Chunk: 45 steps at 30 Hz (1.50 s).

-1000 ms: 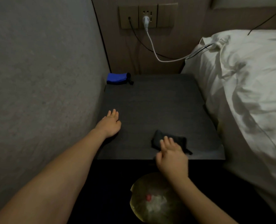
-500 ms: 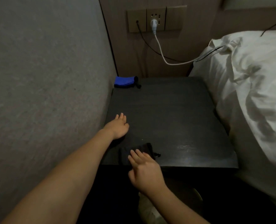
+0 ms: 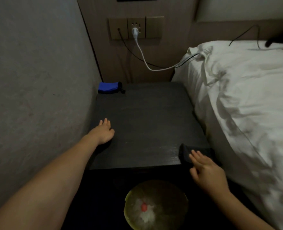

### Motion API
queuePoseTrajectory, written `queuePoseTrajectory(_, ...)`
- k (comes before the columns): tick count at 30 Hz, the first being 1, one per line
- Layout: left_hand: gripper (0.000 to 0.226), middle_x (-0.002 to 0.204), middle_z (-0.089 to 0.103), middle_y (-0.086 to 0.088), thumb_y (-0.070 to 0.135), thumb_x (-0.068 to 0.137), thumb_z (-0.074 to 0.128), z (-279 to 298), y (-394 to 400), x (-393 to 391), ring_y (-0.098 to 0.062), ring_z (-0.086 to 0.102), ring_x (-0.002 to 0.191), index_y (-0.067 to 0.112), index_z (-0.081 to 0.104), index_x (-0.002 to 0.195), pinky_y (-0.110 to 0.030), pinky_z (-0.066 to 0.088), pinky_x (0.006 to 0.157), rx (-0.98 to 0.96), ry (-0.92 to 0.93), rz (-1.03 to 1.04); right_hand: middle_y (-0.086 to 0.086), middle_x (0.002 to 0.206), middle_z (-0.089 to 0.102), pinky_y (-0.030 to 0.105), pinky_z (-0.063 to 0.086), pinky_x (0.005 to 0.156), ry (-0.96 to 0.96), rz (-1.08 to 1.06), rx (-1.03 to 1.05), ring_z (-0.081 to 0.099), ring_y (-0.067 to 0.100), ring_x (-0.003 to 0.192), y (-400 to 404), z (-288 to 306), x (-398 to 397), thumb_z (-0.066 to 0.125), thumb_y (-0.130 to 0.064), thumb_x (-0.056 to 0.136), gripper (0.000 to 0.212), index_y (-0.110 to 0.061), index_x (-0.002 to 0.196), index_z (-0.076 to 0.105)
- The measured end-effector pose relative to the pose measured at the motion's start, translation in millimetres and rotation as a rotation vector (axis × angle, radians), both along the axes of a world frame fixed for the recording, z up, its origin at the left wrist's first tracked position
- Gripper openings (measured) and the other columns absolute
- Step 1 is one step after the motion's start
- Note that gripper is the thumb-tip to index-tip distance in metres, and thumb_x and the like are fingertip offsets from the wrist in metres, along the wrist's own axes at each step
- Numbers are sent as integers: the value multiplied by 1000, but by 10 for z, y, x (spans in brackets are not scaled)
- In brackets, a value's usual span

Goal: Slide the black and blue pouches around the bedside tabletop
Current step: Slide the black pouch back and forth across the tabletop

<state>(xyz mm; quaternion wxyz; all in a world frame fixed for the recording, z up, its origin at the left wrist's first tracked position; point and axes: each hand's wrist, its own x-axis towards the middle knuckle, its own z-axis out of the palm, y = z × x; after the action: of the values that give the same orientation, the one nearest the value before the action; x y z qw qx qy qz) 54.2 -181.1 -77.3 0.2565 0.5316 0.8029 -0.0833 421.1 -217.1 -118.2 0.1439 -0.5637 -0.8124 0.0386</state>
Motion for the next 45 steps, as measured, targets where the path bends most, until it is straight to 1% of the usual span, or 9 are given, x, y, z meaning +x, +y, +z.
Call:
queuePoseTrajectory(5, 61, 161, -10, -10, 27, 101, 25, -15, 1, -17, -25, -6, 150, 5, 1, 153, -37, 8, 124, 4, -10, 1, 7, 103, 73, 37, 58, 70, -49, -101, -35, 71, 23, 94, 95, 14, 133, 34, -31, 67, 55, -7, 92, 77)
queuePoseTrajectory(13, 52, 161, -4, -13, 19, 104, 14, 44, 52, -89, -27, 1, 150, 2, 6, 152, -32, 9, 121, 10, -20, -14, 16, 115, 67, 41, 55, 80, -43, -216, -98, 64, 30, 108, 268, 40, -325, 53, -18, 73, 40, -2, 104, 72)
queuePoseTrajectory(17, 51, 161, -4, -15, 17, 104, 12, 70, 53, -89, -28, 2, 150, 0, 5, 151, -33, 10, 121, 19, -25, -10, 16, 93, 74, 34, 58, 65, -16, -44, -134, 72, 28, 83, 270, 82, -1012, 37, -26, 62, 51, -3, 84, 76)
queuePoseTrajectory(25, 52, 161, -4, -16, 18, 103, 15, 16, 51, -164, -31, 2, 150, 0, 6, 151, -37, 13, 120, 7, -31, -9, 2, 99, 75, 29, 56, 78, 4, 340, -151, 71, 16, 93, -105, 68, -2300, 34, -33, 60, 56, -14, 89, 77)
queuePoseTrajectory(31, 52, 161, -3, -12, 19, 103, 15, 39, 48, -149, -26, 1, 150, 3, 7, 152, -32, 10, 121, 7, -30, -48, -3, 100, 74, 23, 53, 81, 32, 402, -135, 71, 12, 93, -89, 52, -1648, 38, -32, 61, 50, -17, 87, 78)
queuePoseTrajectory(35, 53, 162, -4, -11, 20, 103, 16, 48, 23, -113, -26, 0, 150, 4, 7, 152, -33, 10, 121, 14, -25, -48, 2, 99, 75, 17, 32, 95, -6, 187, -122, 72, 18, 91, 24, 36, -859, 39, -30, 63, 49, -12, 87, 78)
queuePoseTrajectory(39, 53, 162, -4, -11, 22, 103, 16, 35, 10, -101, -25, 0, 150, 5, 6, 152, -32, 10, 122, 23, -29, -45, 9, 97, 74, 22, 43, 80, -88, -86, -201, 72, 27, 88, 222, 73, -83, 36, -28, 65, 52, -5, 86, 78)
queuePoseTrajectory(42, 54, 162, -4, -11, 21, 103, 16, 31, -4, -89, -25, 0, 150, 4, 6, 152, -31, 9, 121, 37, -22, -44, 12, 101, 73, 33, 57, 62, -67, -203, -243, 70, 30, 91, 373, 86, 84, 50, -20, 64, 40, -2, 89, 77)
queuePoseTrajectory(45, 53, 162, -3, -10, 21, 103, 17, 42, -16, -82, -24, 1, 150, 5, 7, 153, -31, 9, 121, 64, -24, -53, 11, 126, 62, 37, 52, 88, -42, -252, -199, 58, 25, 118, 492, 135, -85, 58, -12, 78, 37, -6, 113, 68)
